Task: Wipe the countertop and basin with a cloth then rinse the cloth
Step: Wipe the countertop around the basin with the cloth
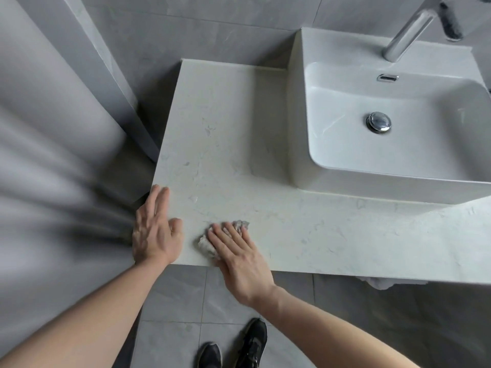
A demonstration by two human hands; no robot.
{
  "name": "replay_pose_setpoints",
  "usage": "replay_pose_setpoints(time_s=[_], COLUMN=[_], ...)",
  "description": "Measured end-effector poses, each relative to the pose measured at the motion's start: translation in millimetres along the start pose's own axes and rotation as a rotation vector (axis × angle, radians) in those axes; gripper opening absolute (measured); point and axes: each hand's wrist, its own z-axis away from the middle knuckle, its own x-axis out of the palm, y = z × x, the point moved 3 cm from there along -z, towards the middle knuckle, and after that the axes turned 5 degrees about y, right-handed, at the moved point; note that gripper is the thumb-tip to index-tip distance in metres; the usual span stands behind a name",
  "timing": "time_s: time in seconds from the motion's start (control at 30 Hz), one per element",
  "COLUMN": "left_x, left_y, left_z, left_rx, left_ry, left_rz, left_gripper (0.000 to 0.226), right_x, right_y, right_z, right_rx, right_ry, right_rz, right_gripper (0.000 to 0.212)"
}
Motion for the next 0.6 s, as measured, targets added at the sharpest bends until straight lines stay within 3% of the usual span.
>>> replay_pose_setpoints(time_s=[0.13, 0.37, 0.5, 0.6], left_x=[-1, 0, 0, 2], left_y=[0, 0, 0, -2], left_z=[0, 1, 0, -1], left_rx=[-0.015, -0.019, -0.015, 0.000], left_ry=[0.005, 0.000, 0.000, -0.002], left_rz=[0.007, 0.002, 0.006, 0.011], left_gripper=[0.073, 0.073, 0.076, 0.073], right_x=[-19, -78, -72, -50], right_y=[16, 92, 117, 96], right_z=[-1, -55, -96, -99], right_rx=[0.011, 0.282, 0.360, 0.250], right_ry=[0.026, 0.299, 0.252, 0.164], right_rz=[-0.143, -0.135, 0.006, 0.081], right_gripper=[0.053, 0.045, 0.046, 0.054])
